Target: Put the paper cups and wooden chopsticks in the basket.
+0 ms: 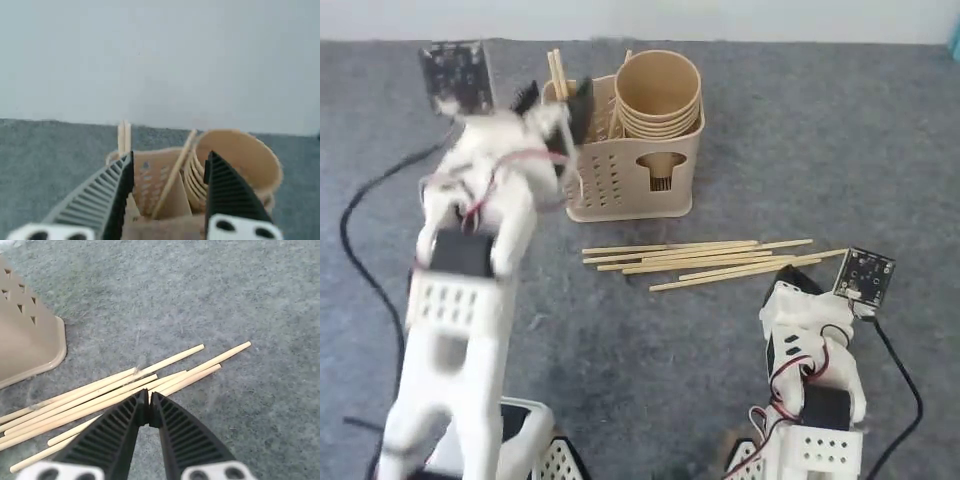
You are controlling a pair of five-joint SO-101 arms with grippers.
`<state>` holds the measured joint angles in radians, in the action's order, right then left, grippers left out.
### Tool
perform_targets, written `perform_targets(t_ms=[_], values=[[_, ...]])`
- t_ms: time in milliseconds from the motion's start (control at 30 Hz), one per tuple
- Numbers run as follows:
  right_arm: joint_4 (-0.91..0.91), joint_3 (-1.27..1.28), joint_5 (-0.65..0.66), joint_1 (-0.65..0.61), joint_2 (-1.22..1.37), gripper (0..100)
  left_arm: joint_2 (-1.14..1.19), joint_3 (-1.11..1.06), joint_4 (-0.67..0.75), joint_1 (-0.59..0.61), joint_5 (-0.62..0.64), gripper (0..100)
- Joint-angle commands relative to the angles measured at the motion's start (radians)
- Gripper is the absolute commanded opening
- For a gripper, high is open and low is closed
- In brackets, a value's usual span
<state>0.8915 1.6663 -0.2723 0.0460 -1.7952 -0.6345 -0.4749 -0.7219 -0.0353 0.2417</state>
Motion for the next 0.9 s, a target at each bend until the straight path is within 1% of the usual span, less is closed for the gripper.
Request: perform_targets(t_ms=[0, 67, 100, 167, 267, 400, 467, 533, 667, 867], values=[[-0.022, 0.018, 0.023, 0.015, -0.019, 1.6, -0.238, 0.01, -0.334, -0.103, -0.132, 22], [-0.022, 0.017, 0.025, 0.036, -0.019, 1.6, -0.265, 0.008, -0.44, -0.144, -0.187, 22], [-0.024, 0.014, 0.028, 0.065, -0.019, 1.7, -0.267, 0.008, -0.493, -0.164, -0.215, 22], [-0.033, 0.003, 0.078, 0.147, -0.019, 1.7, -0.261, -0.012, -0.568, -0.207, -0.272, 22], [-0.031, -0.037, 0.106, 0.28, -0.019, 1.7, -0.218, -0.108, -0.578, -0.292, -0.345, 22], [-0.033, -0.051, 0.109, 0.423, -0.019, 1.7, -0.092, -0.24, -0.45, -0.39, -0.397, 22], [-0.027, -0.041, 0.115, 0.461, -0.015, 1.7, -0.014, -0.259, -0.385, -0.433, -0.399, 22], [-0.022, -0.018, 0.117, 0.47, -0.015, 1.7, 0.075, -0.252, -0.334, -0.489, -0.399, 22], [-0.022, 0.002, 0.16, 0.472, -0.016, 1.6, 0.278, -0.177, -0.233, -0.577, -0.4, 22], [-0.022, 0.002, 0.16, 0.472, -0.018, 1.6, 0.641, 0.025, -0.152, -0.586, -0.4, 22]])
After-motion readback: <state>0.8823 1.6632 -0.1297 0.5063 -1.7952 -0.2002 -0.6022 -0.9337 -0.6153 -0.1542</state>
